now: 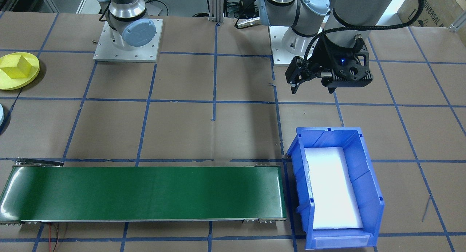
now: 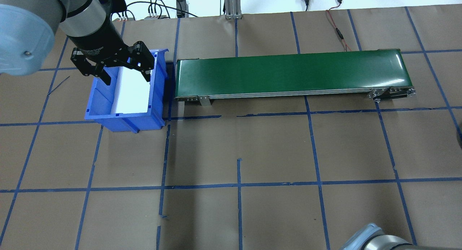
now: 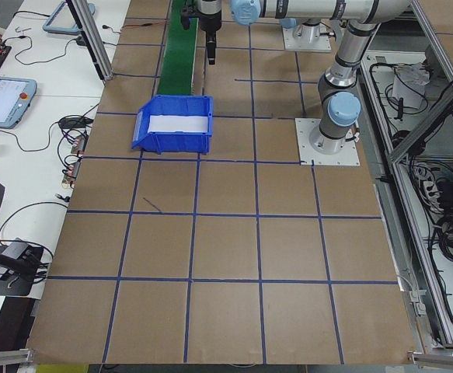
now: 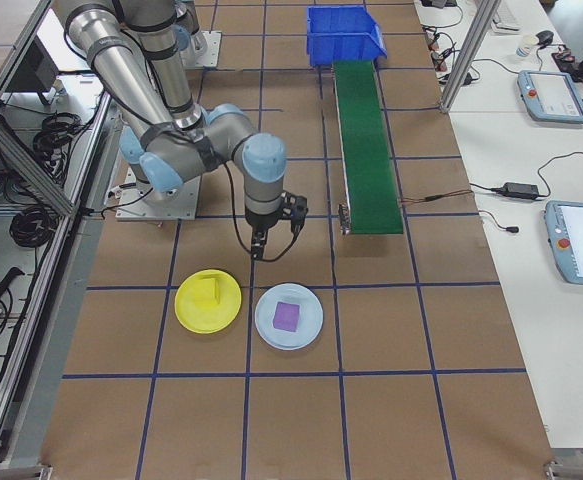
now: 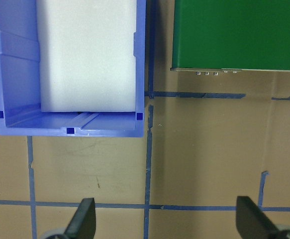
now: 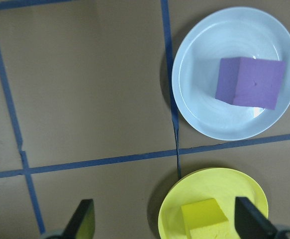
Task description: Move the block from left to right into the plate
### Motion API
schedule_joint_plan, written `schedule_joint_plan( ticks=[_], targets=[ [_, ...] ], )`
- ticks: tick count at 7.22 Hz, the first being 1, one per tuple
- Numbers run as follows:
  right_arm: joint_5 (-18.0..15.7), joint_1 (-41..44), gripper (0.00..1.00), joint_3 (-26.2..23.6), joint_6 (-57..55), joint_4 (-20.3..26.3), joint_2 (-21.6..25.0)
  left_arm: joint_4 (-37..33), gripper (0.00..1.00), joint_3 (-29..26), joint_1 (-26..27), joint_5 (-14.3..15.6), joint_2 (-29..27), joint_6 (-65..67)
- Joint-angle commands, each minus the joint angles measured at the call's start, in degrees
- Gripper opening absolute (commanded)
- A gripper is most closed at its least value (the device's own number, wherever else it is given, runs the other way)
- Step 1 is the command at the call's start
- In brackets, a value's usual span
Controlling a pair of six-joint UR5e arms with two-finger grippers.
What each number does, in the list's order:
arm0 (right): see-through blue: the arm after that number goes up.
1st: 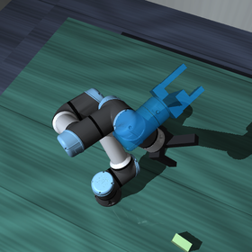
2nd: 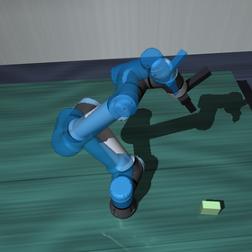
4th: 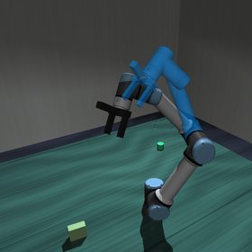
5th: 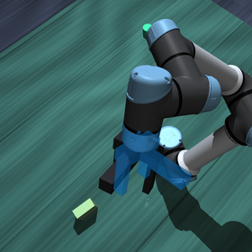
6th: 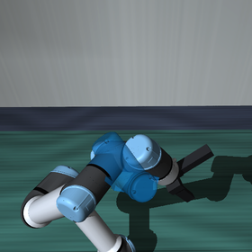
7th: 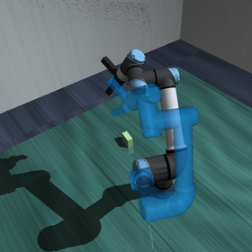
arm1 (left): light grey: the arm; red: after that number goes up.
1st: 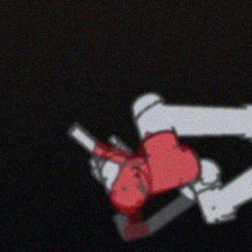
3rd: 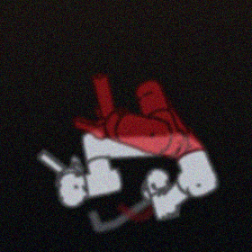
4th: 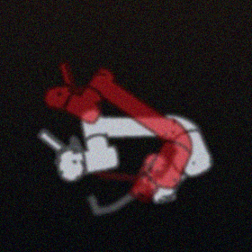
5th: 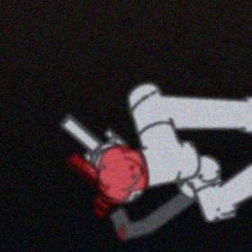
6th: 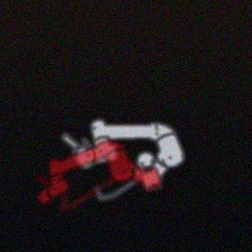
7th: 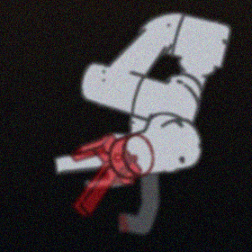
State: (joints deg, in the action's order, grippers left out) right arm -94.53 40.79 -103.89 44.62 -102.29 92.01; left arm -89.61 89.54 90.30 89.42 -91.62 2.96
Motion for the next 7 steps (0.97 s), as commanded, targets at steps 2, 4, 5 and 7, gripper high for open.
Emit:
schedule_joint_plan(
  ticks=[2, 4, 5, 7],
  targets=[
    [0.6, 25.2, 1.0, 14.0, -24.2, 12.3, 0.7, 0.0, 1.0, 0.4, 0.0, 0.0, -0.2, 0.1],
    [2.8, 33.5, 1.0, 19.6, -30.8, 12.5, -1.7, 0.1, 1.0, 0.5, -0.2, -0.2, -0.7, 0.1],
    [5.1, 37.5, 1.0, 21.9, -30.8, 12.6, -3.6, 0.1, 1.0, 0.5, -0.2, -0.3, -0.7, 0.1],
    [4.2, 47.2, 1.0, 22.3, -40.8, 13.4, -5.2, 0.2, 1.0, 0.7, -0.2, -0.2, -0.7, 0.0]
  ],
)
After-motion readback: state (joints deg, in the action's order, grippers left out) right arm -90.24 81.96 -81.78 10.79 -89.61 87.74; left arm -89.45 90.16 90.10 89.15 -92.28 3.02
